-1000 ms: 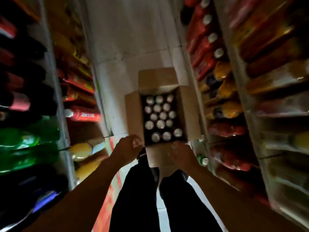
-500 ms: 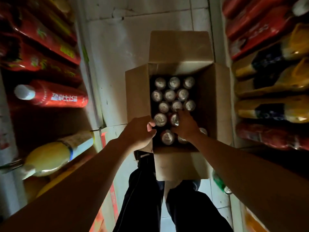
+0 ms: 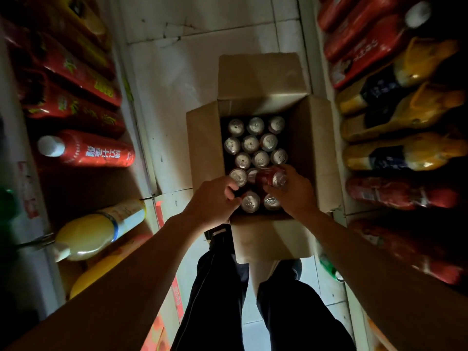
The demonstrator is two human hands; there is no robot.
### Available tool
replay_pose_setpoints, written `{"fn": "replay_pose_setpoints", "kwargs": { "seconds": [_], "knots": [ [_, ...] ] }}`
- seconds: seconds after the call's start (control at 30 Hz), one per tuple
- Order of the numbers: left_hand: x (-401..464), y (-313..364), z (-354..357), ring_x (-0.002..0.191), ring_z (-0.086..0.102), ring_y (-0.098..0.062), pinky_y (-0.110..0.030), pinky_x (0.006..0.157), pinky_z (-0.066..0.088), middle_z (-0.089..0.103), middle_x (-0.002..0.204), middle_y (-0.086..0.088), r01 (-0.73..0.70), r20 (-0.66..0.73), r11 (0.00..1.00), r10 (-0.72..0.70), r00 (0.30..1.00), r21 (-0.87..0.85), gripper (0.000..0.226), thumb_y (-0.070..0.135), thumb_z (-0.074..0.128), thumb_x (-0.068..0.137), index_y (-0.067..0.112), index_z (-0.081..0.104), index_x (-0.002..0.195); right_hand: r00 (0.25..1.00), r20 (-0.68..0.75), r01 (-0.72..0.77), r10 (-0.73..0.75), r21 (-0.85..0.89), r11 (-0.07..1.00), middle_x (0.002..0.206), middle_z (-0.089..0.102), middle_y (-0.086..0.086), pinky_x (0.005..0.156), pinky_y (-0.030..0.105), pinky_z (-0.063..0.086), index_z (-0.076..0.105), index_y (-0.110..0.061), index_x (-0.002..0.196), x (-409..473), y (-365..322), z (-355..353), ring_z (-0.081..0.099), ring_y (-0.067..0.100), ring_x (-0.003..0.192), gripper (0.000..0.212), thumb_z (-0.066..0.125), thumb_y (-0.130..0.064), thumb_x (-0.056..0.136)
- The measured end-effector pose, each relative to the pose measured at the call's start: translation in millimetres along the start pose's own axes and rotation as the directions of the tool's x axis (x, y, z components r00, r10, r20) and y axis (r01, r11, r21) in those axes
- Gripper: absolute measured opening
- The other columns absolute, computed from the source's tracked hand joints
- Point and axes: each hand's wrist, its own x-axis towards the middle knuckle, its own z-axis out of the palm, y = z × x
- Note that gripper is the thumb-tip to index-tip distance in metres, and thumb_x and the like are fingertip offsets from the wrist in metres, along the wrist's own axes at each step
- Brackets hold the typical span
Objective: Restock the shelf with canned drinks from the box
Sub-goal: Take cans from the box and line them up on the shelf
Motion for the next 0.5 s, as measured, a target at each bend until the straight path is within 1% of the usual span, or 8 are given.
{"fn": "replay_pose_setpoints", "kwargs": {
  "seconds": [0.07,0.13,0.2,0.23,0.27,0.37,0.43,0.5],
  "knots": [
    [-10,32,-8,0.092,0.065,-0.016,-0.034,0.086,0.053,0.067,0.099,0.001,-0.080,-0.015,0.997,0.080,0.997,-0.022,0.040,0.022,0.078,0.078,0.017,0.061,0.115,0.999,-0.034,-0.027,0.031,0.128,0.991,0.095,0.069,-0.006,0.075,0.012,0.046,0.063,-0.024,0.110,-28,-19,-38,0.066,0.010,0.090,0.047,0.087,-0.030,0.070],
    [-22,66,-16,0.104,0.062,-0.017,-0.038,0.094,0.050,0.064,0.113,0.002,-0.187,-0.009,0.982,0.187,0.982,-0.030,0.062,0.026,0.085,0.068,0.017,0.058,0.123,0.997,-0.074,-0.015,0.033,0.229,0.973,0.082,0.068,-0.013,0.069,0.018,0.049,0.064,-0.031,0.094,-57,-39,-81,0.064,0.000,0.076,0.037,0.089,-0.032,0.067],
    [-39,103,-24,0.121,0.055,-0.012,-0.035,0.105,0.044,0.056,0.133,0.005,-0.288,0.033,0.958,0.288,0.957,-0.016,0.090,0.032,0.091,0.060,0.021,0.048,0.138,0.994,-0.106,0.007,0.024,0.282,0.959,0.078,0.068,-0.012,0.067,0.025,0.055,0.066,-0.030,0.091,-90,-65,-128,0.065,-0.001,0.071,0.032,0.088,-0.034,0.067],
    [-52,125,-28,0.126,0.051,-0.010,-0.033,0.108,0.041,0.051,0.138,0.007,-0.356,0.067,0.935,0.355,0.933,0.005,0.097,0.037,0.091,0.058,0.024,0.044,0.142,0.993,-0.114,0.027,0.008,0.295,0.955,0.077,0.068,-0.011,0.066,0.023,0.056,0.067,-0.029,0.090,-108,-78,-154,0.066,-0.002,0.070,0.029,0.087,-0.033,0.069],
    [-66,148,-30,0.126,0.050,-0.008,-0.030,0.108,0.040,0.050,0.139,0.008,-0.428,0.100,0.903,0.422,0.901,0.046,0.099,0.041,0.091,0.058,0.026,0.042,0.143,0.993,-0.122,0.044,-0.005,0.318,0.947,0.075,0.069,-0.009,0.066,0.022,0.057,0.067,-0.029,0.087,-128,-91,-179,0.067,-0.002,0.070,0.025,0.085,-0.034,0.071],
    [-132,232,-32,0.113,0.055,-0.002,-0.019,0.095,0.044,0.058,0.126,0.013,-0.569,0.066,0.798,0.568,0.820,0.200,0.087,0.050,0.086,0.060,0.032,0.047,0.135,0.985,-0.173,0.072,0.002,0.423,0.903,0.080,0.074,0.000,0.067,0.041,0.061,0.071,-0.028,0.089,-192,-127,-260,0.073,0.016,0.075,0.036,0.079,-0.054,0.066],
    [-176,279,-34,0.103,0.062,-0.002,-0.021,0.088,0.050,0.066,0.115,0.012,-0.612,-0.047,0.772,0.627,0.778,0.172,0.075,0.046,0.087,0.060,0.030,0.056,0.126,0.981,-0.194,0.099,-0.013,0.439,0.893,0.081,0.076,-0.002,0.064,0.037,0.061,0.072,-0.032,0.094,-232,-149,-307,0.074,0.018,0.077,0.044,0.073,-0.065,0.065],
    [-222,328,-33,0.095,0.066,-0.001,-0.027,0.083,0.055,0.070,0.106,0.010,-0.669,-0.068,0.731,0.681,0.729,0.135,0.068,0.041,0.088,0.059,0.028,0.061,0.119,0.968,-0.249,0.144,-0.036,0.433,0.890,0.081,0.076,-0.003,0.068,0.043,0.061,0.073,-0.029,0.094,-283,-171,-363,0.074,0.017,0.076,0.051,0.069,-0.071,0.066]
  ]
}}
